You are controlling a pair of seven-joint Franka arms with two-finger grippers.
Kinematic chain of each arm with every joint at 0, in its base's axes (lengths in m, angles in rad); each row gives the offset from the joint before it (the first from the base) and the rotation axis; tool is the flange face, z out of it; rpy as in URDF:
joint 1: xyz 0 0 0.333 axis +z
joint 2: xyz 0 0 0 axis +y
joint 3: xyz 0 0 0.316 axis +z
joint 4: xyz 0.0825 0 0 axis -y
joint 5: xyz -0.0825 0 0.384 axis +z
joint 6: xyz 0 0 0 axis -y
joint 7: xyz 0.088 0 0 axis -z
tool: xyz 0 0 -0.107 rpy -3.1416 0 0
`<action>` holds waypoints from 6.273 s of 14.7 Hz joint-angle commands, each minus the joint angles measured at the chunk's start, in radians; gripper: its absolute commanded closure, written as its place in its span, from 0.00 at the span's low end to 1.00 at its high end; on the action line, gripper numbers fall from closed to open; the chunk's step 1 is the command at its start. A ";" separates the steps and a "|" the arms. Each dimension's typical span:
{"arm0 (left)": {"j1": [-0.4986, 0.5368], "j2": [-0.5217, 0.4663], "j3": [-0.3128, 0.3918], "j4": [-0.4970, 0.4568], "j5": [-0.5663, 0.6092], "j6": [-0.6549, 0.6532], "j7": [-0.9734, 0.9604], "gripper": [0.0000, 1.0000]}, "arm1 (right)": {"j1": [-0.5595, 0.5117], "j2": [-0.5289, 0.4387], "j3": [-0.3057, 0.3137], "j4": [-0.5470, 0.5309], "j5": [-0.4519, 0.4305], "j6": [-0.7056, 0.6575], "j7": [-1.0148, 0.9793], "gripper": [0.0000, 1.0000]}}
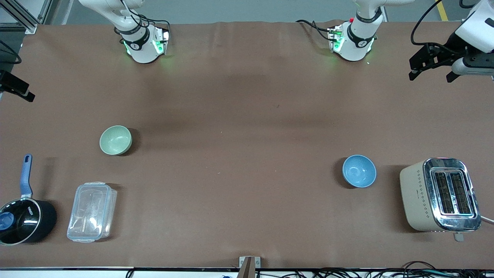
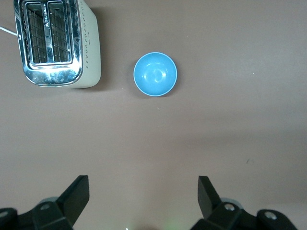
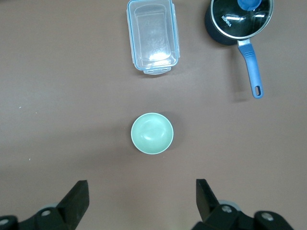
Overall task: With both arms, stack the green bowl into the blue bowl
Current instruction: 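Reach the left gripper down to the rim of the light blue bowl, then grasp the blue bowl with the left gripper while the right gripper reaches the green bowl, then slide the blue bowl with the left gripper while the right gripper lifts the green bowl, then carry the green bowl over the blue bowl and tip it in with the right gripper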
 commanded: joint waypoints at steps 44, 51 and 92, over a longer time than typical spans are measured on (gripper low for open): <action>0.055 0.660 -0.137 -0.141 0.116 0.744 -0.262 1.00 | -0.039 0.387 -0.174 -0.664 0.582 0.744 -0.589 0.01; -0.132 0.668 -0.228 -0.075 0.127 0.705 -0.658 1.00 | -0.038 0.411 -0.186 -0.678 0.667 0.745 -0.664 0.91; -0.121 0.513 -0.144 0.237 0.165 0.392 -0.594 0.00 | 0.051 0.532 0.702 -0.422 -0.364 0.948 1.208 0.98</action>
